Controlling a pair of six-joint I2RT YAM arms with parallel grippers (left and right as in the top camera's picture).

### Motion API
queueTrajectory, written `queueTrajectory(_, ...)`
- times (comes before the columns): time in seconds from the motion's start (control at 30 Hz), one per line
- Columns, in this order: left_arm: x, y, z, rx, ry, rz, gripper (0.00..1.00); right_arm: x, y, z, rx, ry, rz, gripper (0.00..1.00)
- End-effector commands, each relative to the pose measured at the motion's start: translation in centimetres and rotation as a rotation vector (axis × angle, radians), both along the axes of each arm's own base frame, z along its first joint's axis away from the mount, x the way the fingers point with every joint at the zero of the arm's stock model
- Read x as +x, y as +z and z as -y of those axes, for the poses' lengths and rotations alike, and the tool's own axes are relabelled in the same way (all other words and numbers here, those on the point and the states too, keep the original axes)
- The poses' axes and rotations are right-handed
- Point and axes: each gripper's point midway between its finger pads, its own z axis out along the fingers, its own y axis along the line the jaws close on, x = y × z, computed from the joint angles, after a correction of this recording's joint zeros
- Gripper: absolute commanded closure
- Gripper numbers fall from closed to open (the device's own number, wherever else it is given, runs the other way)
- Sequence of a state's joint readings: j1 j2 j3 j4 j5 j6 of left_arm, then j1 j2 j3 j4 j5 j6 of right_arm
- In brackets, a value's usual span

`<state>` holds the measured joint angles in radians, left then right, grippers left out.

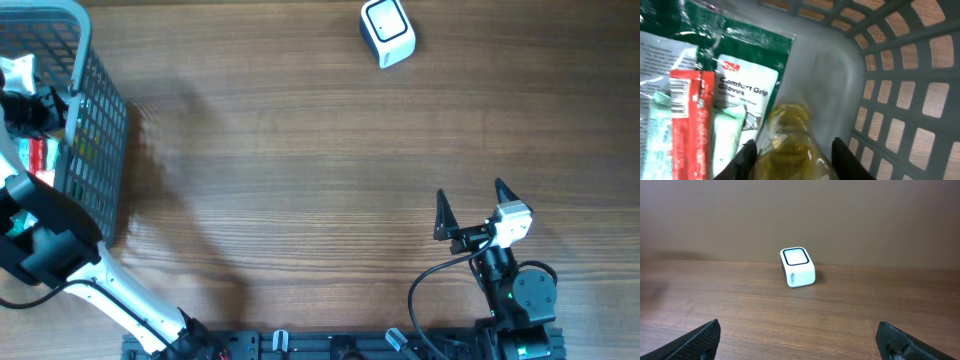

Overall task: Scan the item barcode
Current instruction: 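Reach the left gripper into the basket and grasp the yellow oil bottle, then carry the oil bottle with the left gripper toward the white scanner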

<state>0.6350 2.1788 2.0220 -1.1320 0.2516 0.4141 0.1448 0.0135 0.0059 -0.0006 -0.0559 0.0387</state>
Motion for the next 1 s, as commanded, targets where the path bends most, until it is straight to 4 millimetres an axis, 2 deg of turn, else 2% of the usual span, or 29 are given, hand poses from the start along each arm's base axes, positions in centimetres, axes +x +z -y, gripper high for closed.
queueTrajectory(0.0, 0.3, 4.4, 0.3, 0.055, -0.007, 0.095, 0.79, 0.0, 0.2, 0.0, -0.01, 0.003, 0.01, 0.0)
queueTrajectory(0.07, 0.5, 6.4, 0.2, 0.087, 0.0, 0.143, 0.79, 0.0, 0.2, 0.0, -0.01, 0.003, 0.01, 0.0)
queueTrajectory(0.13, 0.7, 9.9, 0.1, 0.133, 0.022, 0.228, 0.79, 0.0, 0.2, 0.0, -0.011, 0.003, 0.01, 0.0)
queueTrajectory(0.3, 0.3, 16.5, 0.3, 0.221, 0.05, 0.38, 0.8, 0.0, 0.2, 0.0, -0.01, 0.003, 0.01, 0.0)
queueTrajectory(0.37, -0.2, 20.7, 0.7, 0.261, 0.087, 0.482, 0.8, 0.0, 0.2, 0.0, -0.01, 0.003, 0.01, 0.0)
queueTrajectory(0.4, -0.6, 23.1, 1.0, 0.284, 0.104, 0.542, 0.8, 0.0, 0.2, 0.0, -0.01, 0.003, 0.01, 0.0)
queueTrajectory(0.5, -2.1, 28.8, 2.1, 0.326, 0.147, 0.684, 0.8, 0.0, 0.2, 0.0, -0.011, 0.003, 0.01, 0.0)
queueTrajectory(0.57, -3.2, 31.7, 2.9, 0.341, 0.171, 0.761, 0.8, 0.0, 0.2, 0.0, -0.011, 0.003, 0.01, 0.0)
queueTrajectory(0.6, -4.1, 33.9, 3.8, 0.346, 0.185, 0.818, 0.8, 0.0, 0.2, 0.0, -0.011, 0.003, 0.01, 0.0)
queueTrajectory(0.67, -5.2, 36.4, 5.6, 0.354, 0.173, 0.887, 0.8, 0.0, 0.2, 0.0, -0.011, 0.003, 0.01, 0.0)
queueTrajectory(0.77, -6.2, 38.9, 9.6, 0.306, 0.141, 0.959, 0.82, 0.0, 0.2, 0.0, -0.01, 0.003, 0.01, 0.0)
queueTrajectory(0.83, -6.4, 39.4, 12.8, 0.257, 0.091, 0.976, 0.83, 0.0, 0.2, 0.0, -0.01, 0.003, 0.01, 0.0)
queueTrajectory(0.87, -6.3, 39.3, 15.2, 0.228, 0.041, 0.973, 0.83, 0.0, 0.2, 0.0, -0.011, 0.003, 0.01, 0.0)
queueTrajectory(0.97, -6.0, 37.8, 19.3, 0.149, 0.012, 0.915, 0.84, 0.0, 0.2, 0.0, -0.01, 0.003, 0.01, 0.0)
